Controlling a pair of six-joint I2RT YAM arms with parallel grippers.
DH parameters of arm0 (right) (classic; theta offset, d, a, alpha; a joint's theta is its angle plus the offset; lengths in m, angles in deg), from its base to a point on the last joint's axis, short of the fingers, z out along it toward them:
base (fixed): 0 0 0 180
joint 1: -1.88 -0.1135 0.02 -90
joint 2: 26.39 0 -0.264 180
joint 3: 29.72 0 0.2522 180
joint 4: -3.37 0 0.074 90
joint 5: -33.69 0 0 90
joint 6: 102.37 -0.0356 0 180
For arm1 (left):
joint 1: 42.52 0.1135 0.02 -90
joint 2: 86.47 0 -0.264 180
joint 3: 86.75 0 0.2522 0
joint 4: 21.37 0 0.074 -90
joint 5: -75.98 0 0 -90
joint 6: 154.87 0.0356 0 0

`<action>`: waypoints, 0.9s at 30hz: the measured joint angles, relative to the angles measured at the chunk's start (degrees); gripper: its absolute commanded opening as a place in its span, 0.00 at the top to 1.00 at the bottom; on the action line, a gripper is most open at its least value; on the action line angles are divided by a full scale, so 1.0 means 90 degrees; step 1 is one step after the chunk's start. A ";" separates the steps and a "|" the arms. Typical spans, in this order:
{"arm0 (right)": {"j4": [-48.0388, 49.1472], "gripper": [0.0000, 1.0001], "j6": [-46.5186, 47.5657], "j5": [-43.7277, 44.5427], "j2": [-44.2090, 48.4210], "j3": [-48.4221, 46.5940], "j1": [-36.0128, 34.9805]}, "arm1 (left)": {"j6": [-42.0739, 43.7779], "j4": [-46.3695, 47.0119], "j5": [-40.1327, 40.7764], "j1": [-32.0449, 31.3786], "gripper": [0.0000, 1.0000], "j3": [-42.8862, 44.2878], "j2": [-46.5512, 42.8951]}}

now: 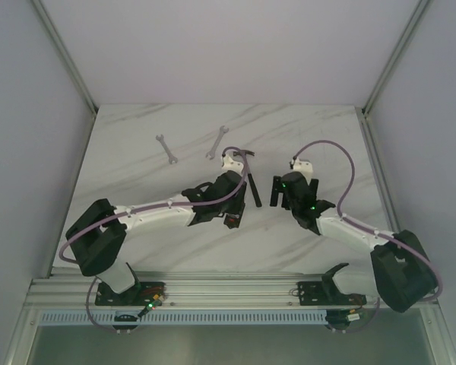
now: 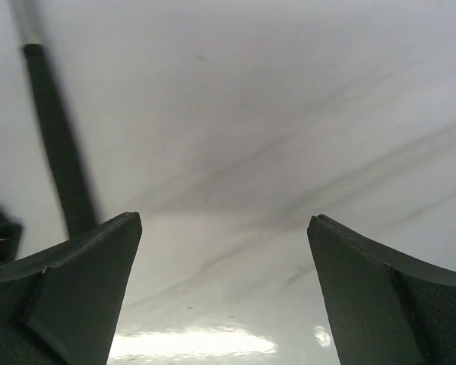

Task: Snap on the fuse box
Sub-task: Close the fuse box cover on the fuse box base.

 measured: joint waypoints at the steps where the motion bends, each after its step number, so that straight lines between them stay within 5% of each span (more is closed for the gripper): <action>1: -0.0007 0.00 -0.0066 0.0102 0.0078 0.0104 0.0073 | -0.0083 -0.0051 0.0070 -0.0036 0.53 0.0068 0.0053; 27: 0.0187 0.01 -0.0372 0.0648 0.0585 0.0461 0.0180 | -0.0537 -0.0969 0.0716 -0.0267 0.49 0.0852 0.1059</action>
